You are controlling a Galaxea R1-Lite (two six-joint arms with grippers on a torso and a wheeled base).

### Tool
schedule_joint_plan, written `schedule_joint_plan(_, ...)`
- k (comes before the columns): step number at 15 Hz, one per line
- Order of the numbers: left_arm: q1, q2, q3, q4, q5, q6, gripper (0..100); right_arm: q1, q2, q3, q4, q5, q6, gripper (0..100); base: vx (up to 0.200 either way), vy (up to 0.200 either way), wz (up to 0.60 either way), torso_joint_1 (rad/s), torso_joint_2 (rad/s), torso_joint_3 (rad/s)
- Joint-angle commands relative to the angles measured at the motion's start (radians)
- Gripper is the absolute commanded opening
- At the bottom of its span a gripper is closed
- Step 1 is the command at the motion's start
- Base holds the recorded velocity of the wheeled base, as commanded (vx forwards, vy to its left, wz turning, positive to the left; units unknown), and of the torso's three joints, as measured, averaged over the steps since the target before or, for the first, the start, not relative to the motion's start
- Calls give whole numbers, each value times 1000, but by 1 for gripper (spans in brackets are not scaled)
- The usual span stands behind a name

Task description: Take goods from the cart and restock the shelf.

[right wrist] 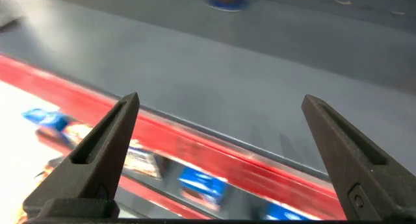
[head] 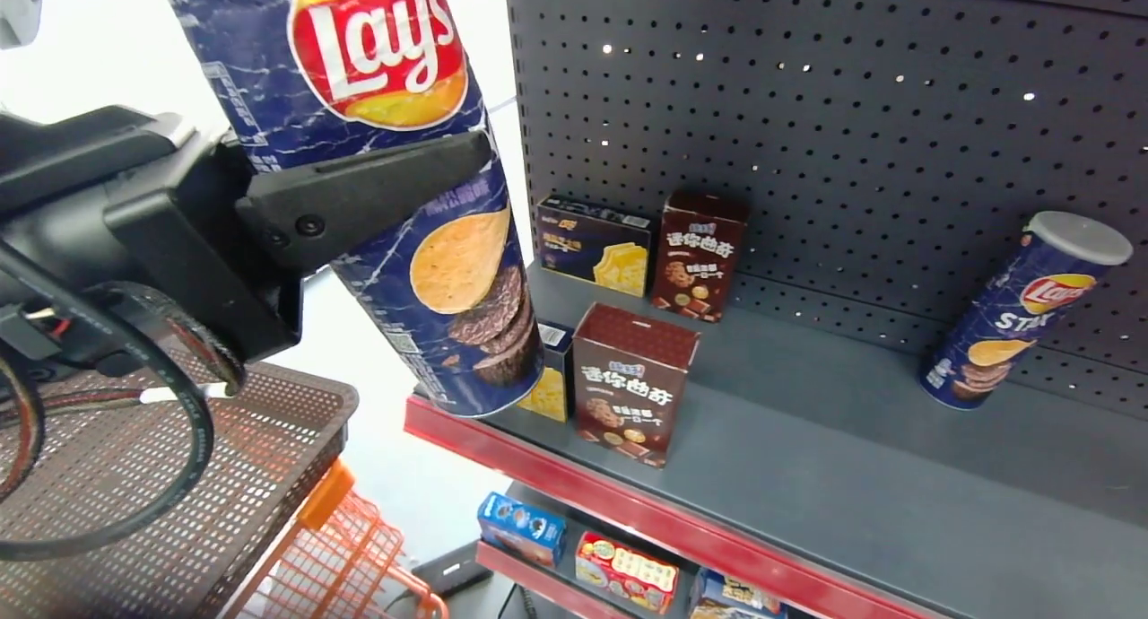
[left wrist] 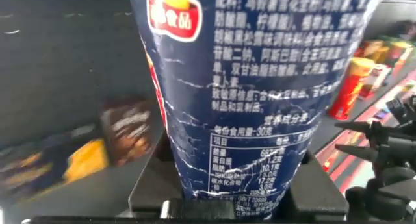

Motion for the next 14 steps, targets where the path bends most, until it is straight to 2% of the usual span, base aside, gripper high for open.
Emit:
schedule_joint_plan(1, -15, 4, 3, 3, 1, 0, 0, 0, 1, 0, 1, 0, 0, 100, 0, 0, -600, 2, -2, 7)
schedule_joint_plan(9, -15, 5, 10, 4, 1, 0, 0, 0, 1, 0, 1, 0, 0, 100, 0, 0, -600, 5, 3, 1)
schedule_joint_plan(14, -15, -1, 49, 3, -1, 1, 0, 0, 1, 0, 1, 0, 2, 100, 0, 0, 0, 0, 0, 0)
